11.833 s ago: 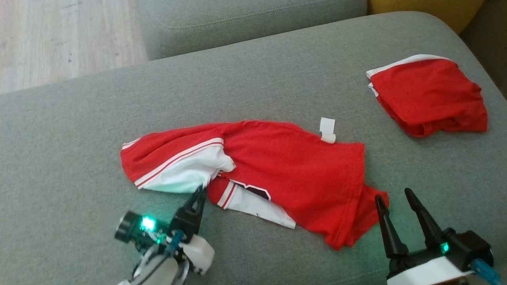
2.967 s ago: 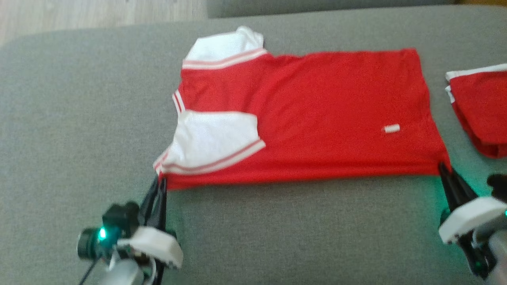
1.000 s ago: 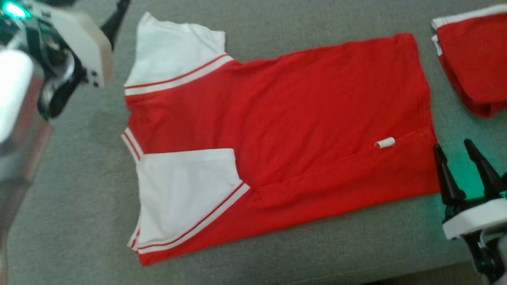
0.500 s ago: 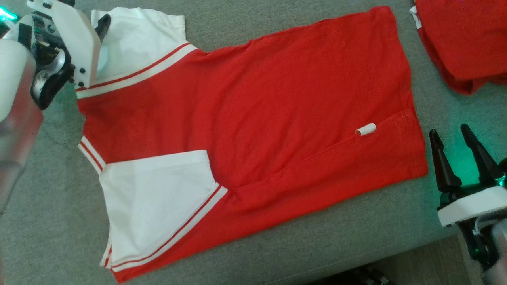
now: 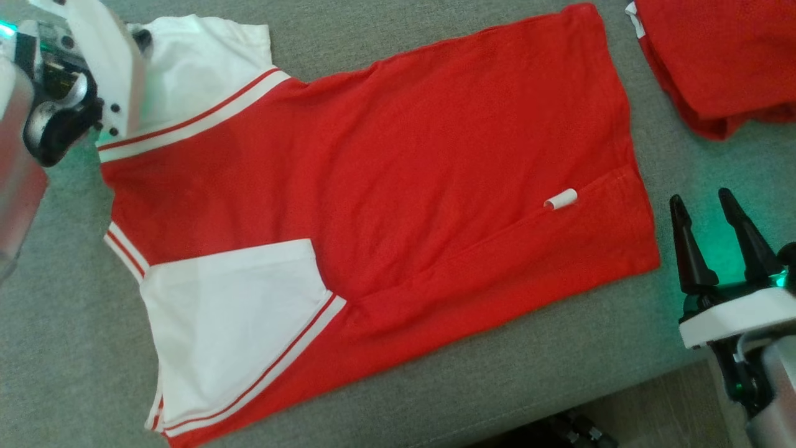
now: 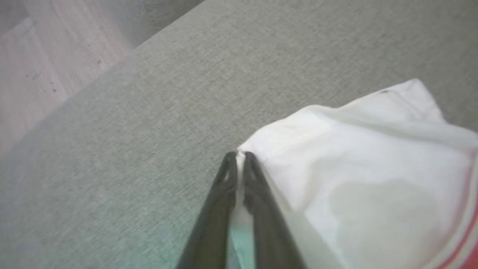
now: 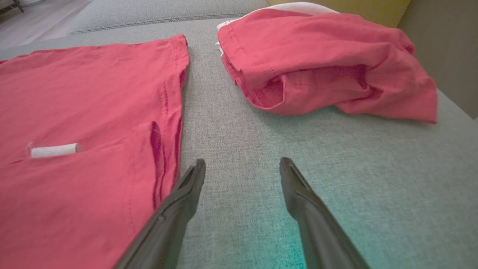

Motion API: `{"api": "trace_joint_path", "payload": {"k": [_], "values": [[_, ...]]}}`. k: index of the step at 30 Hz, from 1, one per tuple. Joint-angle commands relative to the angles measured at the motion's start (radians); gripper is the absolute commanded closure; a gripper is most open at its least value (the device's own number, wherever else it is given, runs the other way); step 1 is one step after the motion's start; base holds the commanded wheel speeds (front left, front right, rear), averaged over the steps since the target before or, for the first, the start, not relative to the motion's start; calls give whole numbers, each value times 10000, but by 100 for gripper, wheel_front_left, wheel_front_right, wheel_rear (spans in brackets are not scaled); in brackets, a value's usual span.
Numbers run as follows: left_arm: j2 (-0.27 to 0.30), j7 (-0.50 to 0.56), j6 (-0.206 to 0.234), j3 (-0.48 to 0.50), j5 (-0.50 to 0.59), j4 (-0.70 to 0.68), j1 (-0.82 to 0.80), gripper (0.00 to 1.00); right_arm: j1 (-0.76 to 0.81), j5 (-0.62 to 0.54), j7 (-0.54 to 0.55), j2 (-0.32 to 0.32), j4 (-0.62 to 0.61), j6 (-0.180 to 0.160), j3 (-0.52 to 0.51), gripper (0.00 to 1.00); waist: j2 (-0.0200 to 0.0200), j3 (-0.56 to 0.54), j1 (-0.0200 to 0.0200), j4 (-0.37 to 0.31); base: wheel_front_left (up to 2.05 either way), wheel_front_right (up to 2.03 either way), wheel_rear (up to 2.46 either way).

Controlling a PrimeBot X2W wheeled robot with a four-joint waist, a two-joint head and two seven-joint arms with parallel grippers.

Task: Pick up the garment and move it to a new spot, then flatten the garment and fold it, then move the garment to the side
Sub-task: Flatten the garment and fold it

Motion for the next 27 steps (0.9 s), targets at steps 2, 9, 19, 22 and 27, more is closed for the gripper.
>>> {"api": "trace_joint_path", "payload": {"k": [2, 9, 19, 22, 27], "values": [[512, 75, 19, 202, -128, -259, -159, 100, 47, -14, -137, -154, -217, -9, 47, 0, 0, 25, 1, 2, 0, 0, 0], [587, -2181, 18, -50, 759, -638, -511, 100, -478, 328, 179, -360, -712, -9, 393, 0, 0, -241, 1, 193, 0, 0, 0], [187, -4093, 18, -648, 1135, -565, -821, 100, -3545, 1143, 3669, -946, -148, -9, 1780, 0, 0, -578, 1, 603, 0, 0, 0], [43, -4465, 18, -852, 1181, -521, -956, 100, -4697, 1113, 4502, -744, 900, -9, 1918, 0, 0, -567, 1, 763, 0, 0, 0], [-180, -4863, 18, -1296, 1146, -489, -1211, 100, -6335, 955, 5316, -279, 2834, -9, 2414, 0, 0, -475, 1, 1138, 0, 0, 0]]}}
